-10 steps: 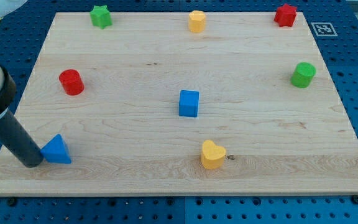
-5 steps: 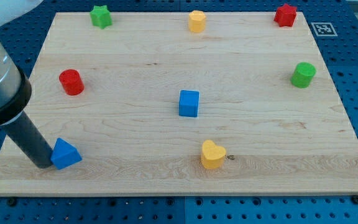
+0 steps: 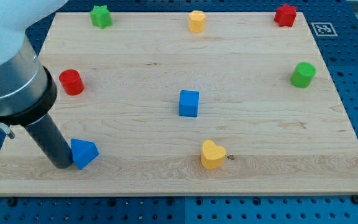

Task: Move blue triangle left diagonally towards blue cube

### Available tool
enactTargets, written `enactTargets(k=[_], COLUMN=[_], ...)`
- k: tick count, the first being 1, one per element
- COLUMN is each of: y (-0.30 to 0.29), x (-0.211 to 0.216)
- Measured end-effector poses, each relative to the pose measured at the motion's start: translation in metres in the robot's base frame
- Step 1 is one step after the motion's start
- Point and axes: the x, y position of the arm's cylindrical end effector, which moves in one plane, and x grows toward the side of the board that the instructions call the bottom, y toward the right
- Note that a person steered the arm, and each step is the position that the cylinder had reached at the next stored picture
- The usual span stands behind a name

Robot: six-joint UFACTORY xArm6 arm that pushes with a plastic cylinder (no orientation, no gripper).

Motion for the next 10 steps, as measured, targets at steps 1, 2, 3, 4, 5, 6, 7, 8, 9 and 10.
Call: enactTargets(k=[1, 2, 3, 4, 5, 6, 7, 8, 9, 10], y=[0.017, 0.037, 0.038, 0.049, 0.057, 0.066, 0.070, 0.074, 0.076, 0.080], x=[0.001, 0.001, -0.008, -0.015, -0.012, -0.001, -0.001, -0.001, -0.004, -0.004])
